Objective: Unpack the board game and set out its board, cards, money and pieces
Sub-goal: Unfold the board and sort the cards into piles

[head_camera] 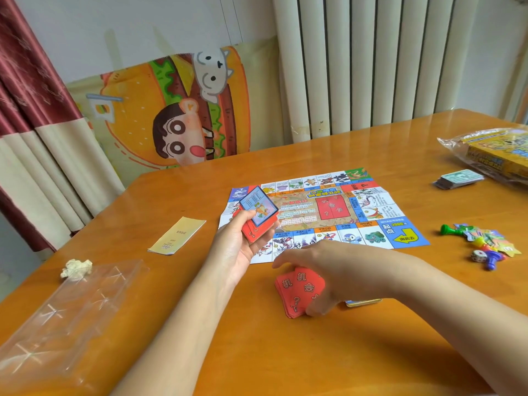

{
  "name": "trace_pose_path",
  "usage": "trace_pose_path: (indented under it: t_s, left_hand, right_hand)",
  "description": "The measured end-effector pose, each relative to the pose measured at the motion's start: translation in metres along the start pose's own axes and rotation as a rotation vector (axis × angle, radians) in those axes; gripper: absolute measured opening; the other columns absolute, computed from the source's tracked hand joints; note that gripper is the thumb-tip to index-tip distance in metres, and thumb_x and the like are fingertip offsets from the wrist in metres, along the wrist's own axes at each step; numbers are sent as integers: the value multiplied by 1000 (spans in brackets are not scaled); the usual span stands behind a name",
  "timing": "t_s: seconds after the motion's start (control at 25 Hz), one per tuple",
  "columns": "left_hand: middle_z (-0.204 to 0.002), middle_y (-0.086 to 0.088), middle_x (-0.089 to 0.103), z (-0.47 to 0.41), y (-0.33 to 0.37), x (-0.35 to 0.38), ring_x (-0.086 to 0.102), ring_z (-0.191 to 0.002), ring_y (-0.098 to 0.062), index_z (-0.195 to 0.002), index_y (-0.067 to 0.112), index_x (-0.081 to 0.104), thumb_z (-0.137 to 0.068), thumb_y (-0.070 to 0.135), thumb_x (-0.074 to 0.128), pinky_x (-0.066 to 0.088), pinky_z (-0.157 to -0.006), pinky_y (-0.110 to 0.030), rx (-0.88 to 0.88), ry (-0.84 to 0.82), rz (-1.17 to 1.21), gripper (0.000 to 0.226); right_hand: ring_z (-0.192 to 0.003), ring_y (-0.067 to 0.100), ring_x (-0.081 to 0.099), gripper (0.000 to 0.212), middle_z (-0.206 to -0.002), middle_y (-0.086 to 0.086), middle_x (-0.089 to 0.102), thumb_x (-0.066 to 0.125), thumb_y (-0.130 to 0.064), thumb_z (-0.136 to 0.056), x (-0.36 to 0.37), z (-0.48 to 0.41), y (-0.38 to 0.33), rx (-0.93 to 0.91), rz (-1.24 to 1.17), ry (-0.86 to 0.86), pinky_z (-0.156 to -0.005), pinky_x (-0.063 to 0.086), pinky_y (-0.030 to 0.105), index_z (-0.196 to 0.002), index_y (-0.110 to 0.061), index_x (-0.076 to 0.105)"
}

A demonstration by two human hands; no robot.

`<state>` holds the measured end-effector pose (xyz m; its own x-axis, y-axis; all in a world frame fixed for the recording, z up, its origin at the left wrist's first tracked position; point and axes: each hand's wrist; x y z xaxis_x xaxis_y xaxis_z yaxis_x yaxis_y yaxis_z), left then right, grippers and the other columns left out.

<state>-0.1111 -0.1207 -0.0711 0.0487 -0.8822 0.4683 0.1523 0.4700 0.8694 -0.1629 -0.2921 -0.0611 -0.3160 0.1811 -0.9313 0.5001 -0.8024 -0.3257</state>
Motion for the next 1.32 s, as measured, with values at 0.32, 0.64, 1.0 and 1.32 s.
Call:
trace_pose_path:
  t_s: [0.32,0.64,1.0,1.32]
  left_hand:
    - [-85,-15,73,0,1,0,72,-70,-25,-109,5,58,-93,10,52,59,-57,-25,-10,0,9,17]
    - [-85,-15,73,1,1,0,72,-71,-24,-107,5,59,-93,9,52,58,-59,-26,-7,4,11,16]
    - [-72,-7,73,-3,-2,1,70,-61,-17,-93,7,61,-89,4,57,57,-56,-26,13,115,-45,7]
    - [-73,-7,72,-2,-6,7,68,-58,-15,-93,8,63,-89,3,56,55,-51,-22,93,71,-121,9]
  right_hand:
    - [-121,5,45,70,-136,-17,44,73,-26,-78,-4,3,-3,-162,-32,2,-98,40,26,-134,-48,39]
    - [-120,6,46,48,-134,-18,40,67,-27,-81,2,0,-3,-167,-67,-57,-101,41,32,-121,-50,54]
    - [-100,9,43,38,-129,-10,40,67,-33,-84,8,-5,-5,-119,5,-44,-78,40,28,-118,-41,54]
    - [-66,9,58,26,-71,-5,64,71,-41,-81,-15,-13,16,11,-503,809,-61,45,25,-74,-16,65]
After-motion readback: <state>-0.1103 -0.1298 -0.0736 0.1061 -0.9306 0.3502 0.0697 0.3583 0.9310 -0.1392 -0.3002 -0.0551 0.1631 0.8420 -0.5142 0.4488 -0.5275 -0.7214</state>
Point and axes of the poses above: each hand's wrist, its own z-axis away from the middle knuckle, its own x-axis out of the palm, y = z × x
